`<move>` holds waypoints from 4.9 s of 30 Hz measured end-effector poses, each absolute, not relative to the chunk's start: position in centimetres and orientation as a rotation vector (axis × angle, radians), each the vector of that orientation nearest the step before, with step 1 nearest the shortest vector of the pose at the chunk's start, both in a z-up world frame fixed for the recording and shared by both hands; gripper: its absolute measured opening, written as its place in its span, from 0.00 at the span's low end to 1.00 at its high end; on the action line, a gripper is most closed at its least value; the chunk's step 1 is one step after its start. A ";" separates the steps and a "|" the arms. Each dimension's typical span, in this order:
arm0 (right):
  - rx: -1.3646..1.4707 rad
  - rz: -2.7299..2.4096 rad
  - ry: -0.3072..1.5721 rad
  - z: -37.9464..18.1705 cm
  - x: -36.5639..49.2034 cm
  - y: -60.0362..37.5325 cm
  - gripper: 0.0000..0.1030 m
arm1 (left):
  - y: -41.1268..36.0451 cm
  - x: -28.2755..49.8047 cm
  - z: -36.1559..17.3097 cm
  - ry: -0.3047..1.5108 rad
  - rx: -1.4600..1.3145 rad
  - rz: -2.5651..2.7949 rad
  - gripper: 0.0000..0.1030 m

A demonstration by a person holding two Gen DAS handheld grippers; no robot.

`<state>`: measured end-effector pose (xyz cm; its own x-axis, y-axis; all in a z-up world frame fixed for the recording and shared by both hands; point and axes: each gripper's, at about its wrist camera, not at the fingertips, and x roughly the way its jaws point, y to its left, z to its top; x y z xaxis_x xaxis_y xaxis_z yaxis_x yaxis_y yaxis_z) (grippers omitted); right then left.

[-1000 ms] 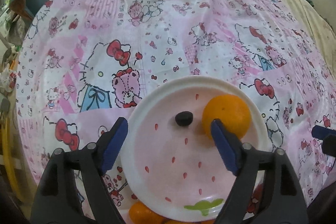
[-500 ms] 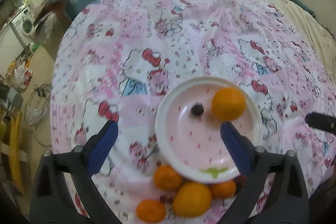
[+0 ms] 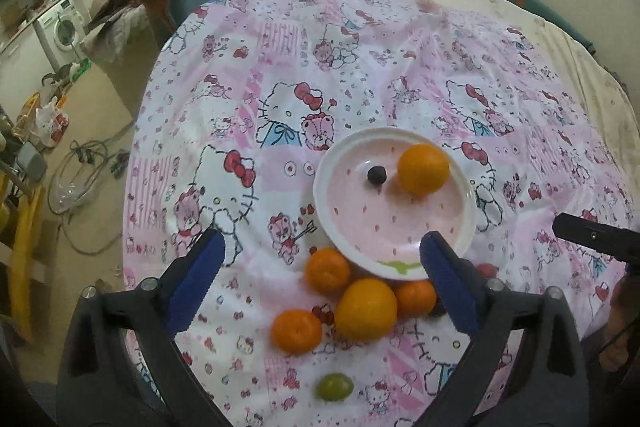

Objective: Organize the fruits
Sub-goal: 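Raise both grippers away from the plate, then close the left gripper around the second large orange beside the plate, then lift the orange with the left gripper while the right gripper grasps another dark berry, then carry the orange over the plate with the left gripper while the right carries the berry there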

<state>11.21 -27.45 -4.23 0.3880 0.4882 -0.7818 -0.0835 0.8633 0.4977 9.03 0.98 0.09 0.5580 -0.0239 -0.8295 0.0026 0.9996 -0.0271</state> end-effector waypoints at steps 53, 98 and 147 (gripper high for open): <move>0.467 0.221 1.218 -8.4 9.5 -28.4 0.81 | -3.4 9.0 -9.0 1.305 -0.004 -0.136 0.45; -0.006 0.510 1.312 -13.5 7.2 -14.7 0.43 | 5.1 7.8 -3.0 1.174 -0.287 -0.041 0.45; 0.091 0.495 1.002 -2.9 12.4 -22.3 0.24 | 1.1 14.1 -4.9 1.175 -0.100 -0.053 0.45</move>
